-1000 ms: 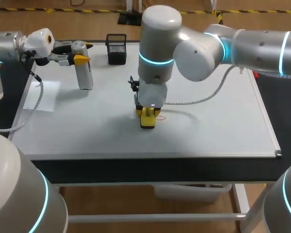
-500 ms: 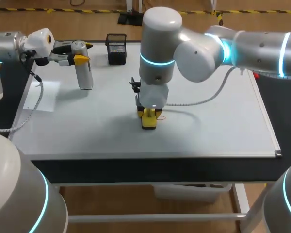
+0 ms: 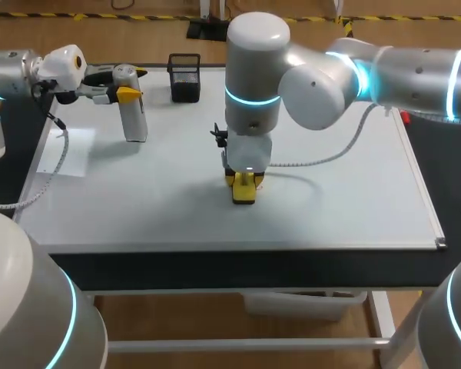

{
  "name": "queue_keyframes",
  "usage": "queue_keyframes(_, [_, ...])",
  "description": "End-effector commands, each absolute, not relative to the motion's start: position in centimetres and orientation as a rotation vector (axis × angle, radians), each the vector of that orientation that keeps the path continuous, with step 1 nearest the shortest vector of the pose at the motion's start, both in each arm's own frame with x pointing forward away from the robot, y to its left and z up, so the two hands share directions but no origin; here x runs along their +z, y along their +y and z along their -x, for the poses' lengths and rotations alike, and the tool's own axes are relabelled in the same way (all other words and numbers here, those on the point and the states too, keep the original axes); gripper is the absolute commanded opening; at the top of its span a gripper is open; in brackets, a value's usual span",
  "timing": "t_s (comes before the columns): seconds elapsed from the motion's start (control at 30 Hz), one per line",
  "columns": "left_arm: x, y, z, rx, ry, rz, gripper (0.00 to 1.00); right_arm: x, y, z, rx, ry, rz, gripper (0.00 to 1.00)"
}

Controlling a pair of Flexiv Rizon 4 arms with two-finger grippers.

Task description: Pick up the inspection probe, press it on each red-marked spot on the whiteboard one by one, put down the probe, pick up the eraser, and wipe off all the red marks.

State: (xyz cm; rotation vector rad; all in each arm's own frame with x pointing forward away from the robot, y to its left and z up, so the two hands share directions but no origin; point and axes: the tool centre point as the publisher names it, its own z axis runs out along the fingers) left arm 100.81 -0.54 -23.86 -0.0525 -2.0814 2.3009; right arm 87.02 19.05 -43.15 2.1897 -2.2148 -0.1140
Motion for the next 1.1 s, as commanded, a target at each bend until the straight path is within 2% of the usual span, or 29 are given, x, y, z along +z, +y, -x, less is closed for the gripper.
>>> queue_keyframes(0.03, [-23.7, -0.5, -100.9, 2.299, -2.081, 0.055, 0.0, -43.6, 17.6, -86.8, -0.111, -2.228, -2.183, 0.0])
queue_keyframes(0.6, [-23.7, -0.5, -100.9, 2.299, -2.081, 0.055, 0.0, -43.4, 12.6, -86.5, -0.078, -2.294, -2.074, 0.0])
queue_keyframes(1.1, [-23.7, -0.5, -100.9, 2.299, -2.081, 0.055, 0.0, -41.8, 11.6, -87.0, -0.019, -2.224, -2.106, 0.0])
